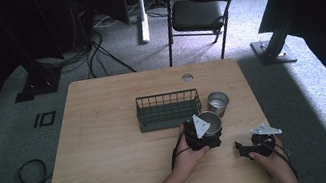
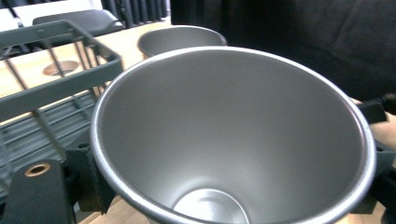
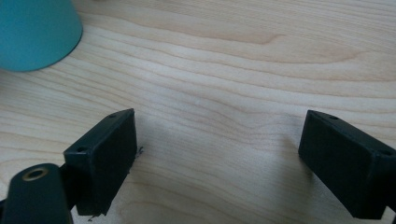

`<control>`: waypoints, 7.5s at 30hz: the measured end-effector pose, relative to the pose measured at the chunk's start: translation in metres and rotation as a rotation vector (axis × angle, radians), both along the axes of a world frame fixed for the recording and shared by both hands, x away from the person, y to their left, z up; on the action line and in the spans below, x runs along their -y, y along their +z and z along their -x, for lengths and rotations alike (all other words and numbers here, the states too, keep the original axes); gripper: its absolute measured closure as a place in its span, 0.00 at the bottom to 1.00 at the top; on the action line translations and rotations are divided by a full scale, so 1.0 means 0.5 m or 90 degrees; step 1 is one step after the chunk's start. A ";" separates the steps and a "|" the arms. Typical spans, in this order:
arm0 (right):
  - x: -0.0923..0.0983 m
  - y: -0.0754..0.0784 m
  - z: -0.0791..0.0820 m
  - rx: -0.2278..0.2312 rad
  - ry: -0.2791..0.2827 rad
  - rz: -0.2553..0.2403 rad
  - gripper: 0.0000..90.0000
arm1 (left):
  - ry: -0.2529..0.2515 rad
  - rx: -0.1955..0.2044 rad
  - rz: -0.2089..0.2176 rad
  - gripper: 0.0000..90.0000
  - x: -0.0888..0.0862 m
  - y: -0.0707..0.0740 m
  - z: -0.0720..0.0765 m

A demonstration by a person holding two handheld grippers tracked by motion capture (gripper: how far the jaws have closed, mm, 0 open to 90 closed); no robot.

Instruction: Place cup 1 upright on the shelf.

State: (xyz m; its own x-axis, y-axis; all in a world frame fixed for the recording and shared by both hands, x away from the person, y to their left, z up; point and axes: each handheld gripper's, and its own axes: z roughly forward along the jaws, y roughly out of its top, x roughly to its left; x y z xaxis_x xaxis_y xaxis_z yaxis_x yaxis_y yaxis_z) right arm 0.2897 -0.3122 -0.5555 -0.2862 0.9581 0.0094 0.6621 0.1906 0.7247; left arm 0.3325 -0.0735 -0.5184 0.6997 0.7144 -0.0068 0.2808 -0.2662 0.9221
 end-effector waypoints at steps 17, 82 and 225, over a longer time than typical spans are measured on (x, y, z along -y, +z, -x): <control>0.000 0.000 0.000 -0.001 -0.001 -0.001 0.12 | -0.032 0.024 0.018 0.16 -0.032 0.062 0.020; 0.000 0.000 0.000 -0.001 0.000 0.000 0.12 | 0.182 0.066 0.083 0.16 -0.272 0.204 -0.149; 0.000 0.000 0.000 -0.001 0.000 0.000 0.12 | 0.146 -0.067 -0.089 0.11 -0.529 0.000 0.046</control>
State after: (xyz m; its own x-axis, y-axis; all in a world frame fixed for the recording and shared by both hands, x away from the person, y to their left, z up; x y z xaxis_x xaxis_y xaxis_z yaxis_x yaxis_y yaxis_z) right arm 0.2895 -0.3121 -0.5555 -0.2864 0.9581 0.0090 0.6630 0.1914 0.7238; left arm 0.3094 0.1910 -0.5187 0.5203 0.8531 0.0384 0.4409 -0.3068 0.8435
